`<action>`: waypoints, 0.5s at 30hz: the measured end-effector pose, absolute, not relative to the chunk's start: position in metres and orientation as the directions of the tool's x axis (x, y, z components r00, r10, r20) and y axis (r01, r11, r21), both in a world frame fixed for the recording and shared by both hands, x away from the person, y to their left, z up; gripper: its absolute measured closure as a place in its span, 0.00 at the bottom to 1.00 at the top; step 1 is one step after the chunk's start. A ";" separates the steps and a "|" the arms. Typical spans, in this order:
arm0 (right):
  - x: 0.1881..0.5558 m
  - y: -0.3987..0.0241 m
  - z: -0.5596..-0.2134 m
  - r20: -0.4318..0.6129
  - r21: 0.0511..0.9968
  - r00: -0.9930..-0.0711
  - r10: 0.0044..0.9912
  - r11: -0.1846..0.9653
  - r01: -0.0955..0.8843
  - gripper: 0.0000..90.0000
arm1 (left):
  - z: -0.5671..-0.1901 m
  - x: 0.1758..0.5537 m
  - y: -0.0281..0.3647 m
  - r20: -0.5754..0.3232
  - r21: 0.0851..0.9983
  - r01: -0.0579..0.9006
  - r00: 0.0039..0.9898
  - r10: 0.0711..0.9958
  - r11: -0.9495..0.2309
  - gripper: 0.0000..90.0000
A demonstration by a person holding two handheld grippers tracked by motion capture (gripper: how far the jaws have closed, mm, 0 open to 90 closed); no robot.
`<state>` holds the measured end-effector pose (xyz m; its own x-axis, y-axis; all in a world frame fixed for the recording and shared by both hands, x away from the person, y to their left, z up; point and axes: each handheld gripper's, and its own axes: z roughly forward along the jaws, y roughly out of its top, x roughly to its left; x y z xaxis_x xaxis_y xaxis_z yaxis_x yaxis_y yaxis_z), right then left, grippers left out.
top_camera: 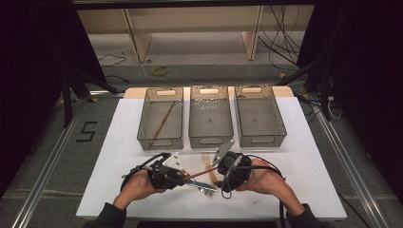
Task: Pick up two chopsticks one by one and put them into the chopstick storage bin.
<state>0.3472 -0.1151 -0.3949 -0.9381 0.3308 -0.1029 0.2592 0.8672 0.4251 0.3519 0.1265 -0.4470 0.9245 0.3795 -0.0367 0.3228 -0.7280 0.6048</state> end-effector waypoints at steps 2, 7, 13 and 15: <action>0.348 -0.117 -0.394 -0.105 0.439 -0.932 0.346 0.857 0.269 0.40 | -0.446 0.353 0.129 -0.037 0.609 0.341 0.914 0.404 -0.716 0.92; 0.347 -0.123 -0.391 -0.091 0.473 -0.922 0.375 0.831 0.291 0.39 | -0.441 0.358 0.138 -0.032 0.626 0.373 0.890 0.456 -0.685 0.92; 0.347 -0.128 -0.397 -0.080 0.476 -0.908 0.412 0.816 0.328 0.36 | -0.438 0.363 0.150 -0.040 0.657 0.413 0.854 0.518 -0.630 0.92; 0.348 -0.131 -0.401 -0.081 0.475 -0.899 0.431 0.809 0.345 0.37 | -0.437 0.364 0.153 -0.047 0.666 0.427 0.843 0.536 -0.612 0.92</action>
